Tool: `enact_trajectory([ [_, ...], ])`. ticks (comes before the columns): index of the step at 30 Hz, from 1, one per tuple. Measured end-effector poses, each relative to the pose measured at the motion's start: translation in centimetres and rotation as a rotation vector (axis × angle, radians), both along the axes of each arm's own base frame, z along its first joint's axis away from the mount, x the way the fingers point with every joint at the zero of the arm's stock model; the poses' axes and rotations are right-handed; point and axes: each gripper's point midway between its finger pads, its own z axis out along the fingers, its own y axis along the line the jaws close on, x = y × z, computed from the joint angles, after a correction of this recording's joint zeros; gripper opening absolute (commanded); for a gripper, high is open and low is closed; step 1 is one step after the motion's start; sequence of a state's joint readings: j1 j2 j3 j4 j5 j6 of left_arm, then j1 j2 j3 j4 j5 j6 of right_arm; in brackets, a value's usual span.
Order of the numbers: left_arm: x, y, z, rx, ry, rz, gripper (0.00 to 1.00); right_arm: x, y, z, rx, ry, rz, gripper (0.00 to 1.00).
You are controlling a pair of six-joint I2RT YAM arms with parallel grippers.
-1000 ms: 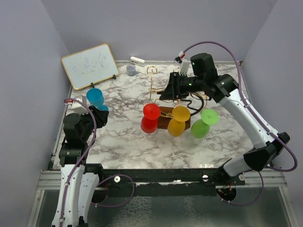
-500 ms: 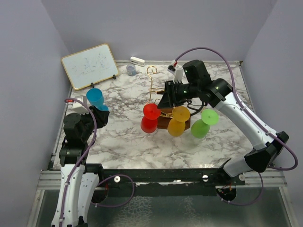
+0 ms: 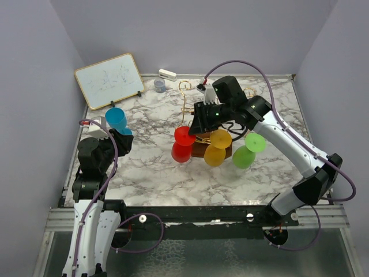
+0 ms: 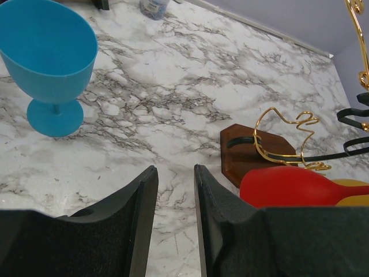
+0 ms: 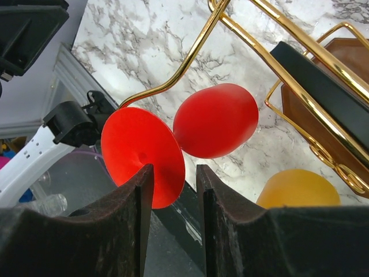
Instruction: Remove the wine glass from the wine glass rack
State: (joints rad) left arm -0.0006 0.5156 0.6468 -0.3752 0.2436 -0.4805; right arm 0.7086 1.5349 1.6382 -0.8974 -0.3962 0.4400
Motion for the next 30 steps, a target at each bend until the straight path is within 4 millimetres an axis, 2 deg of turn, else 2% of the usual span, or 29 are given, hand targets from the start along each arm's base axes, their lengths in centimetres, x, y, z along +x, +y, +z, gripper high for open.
enact_trajectory([
  [8,0.0,0.0,0.0,0.0,0.001,0.0,0.35,-0.4,0.9,-0.7,-0.013,0.012,0.022,0.34],
  [10,0.0,0.0,0.0,0.0,0.001,0.0,0.35,-0.4,0.9,-0.7,-0.013,0.012,0.025,0.26],
  [13,0.0,0.0,0.0,0.0,0.001,0.0,0.35,-0.6,1.1,-0.6,-0.011,0.01,0.03,0.07],
  [16,0.0,0.0,0.0,0.0,0.001,0.0,0.35,-0.6,1.4,-0.3,0.009,0.011,0.038,0.01],
  [30,0.0,0.0,0.0,-0.001,0.001,0.001,0.35,-0.6,1.9,1.4,0.067,-0.01,0.031,0.01],
])
